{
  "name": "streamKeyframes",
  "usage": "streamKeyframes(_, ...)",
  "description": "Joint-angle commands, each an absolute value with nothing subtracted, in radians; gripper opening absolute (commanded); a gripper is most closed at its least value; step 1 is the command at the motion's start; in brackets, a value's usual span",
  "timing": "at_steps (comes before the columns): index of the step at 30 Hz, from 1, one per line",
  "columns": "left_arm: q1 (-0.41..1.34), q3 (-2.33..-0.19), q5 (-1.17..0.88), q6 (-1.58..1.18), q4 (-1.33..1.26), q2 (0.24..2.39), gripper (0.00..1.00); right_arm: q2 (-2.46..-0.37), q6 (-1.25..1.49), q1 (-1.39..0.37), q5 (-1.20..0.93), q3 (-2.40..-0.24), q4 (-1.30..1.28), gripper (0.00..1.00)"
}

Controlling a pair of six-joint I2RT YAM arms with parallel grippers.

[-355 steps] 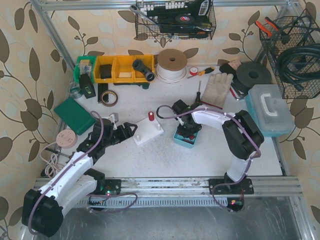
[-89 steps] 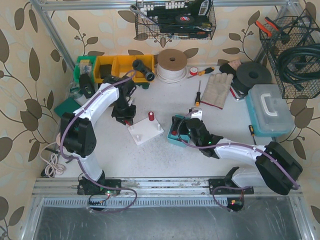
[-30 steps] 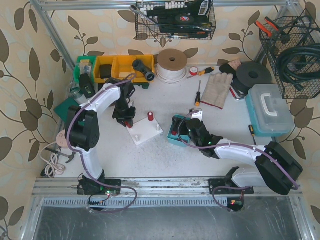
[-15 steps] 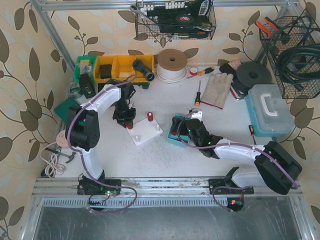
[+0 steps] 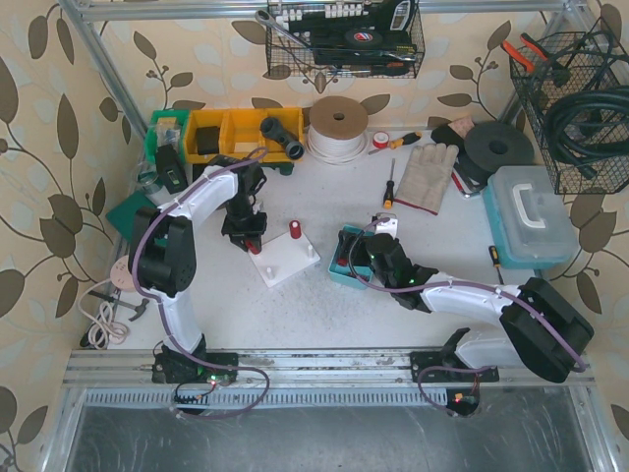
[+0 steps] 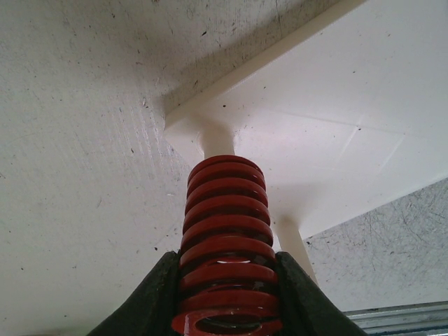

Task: Install the large spring

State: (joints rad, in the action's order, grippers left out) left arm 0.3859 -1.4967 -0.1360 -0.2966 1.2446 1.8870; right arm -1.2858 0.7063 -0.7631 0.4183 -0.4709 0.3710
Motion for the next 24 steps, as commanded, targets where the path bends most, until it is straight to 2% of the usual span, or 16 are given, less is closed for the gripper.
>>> streamKeyframes(1,0.395,-1.483,-0.153,-0.312,1.235,1.892,0.00,-1.295,0.697,-0.762,0.414,-0.475,0.390,0.99)
streamKeyframes(24,0.416,-1.465,-0.136,-0.342,1.210,1.902,0.00,-1.289,0.693,-0.762,0.411,-0.466,0.403,0.99)
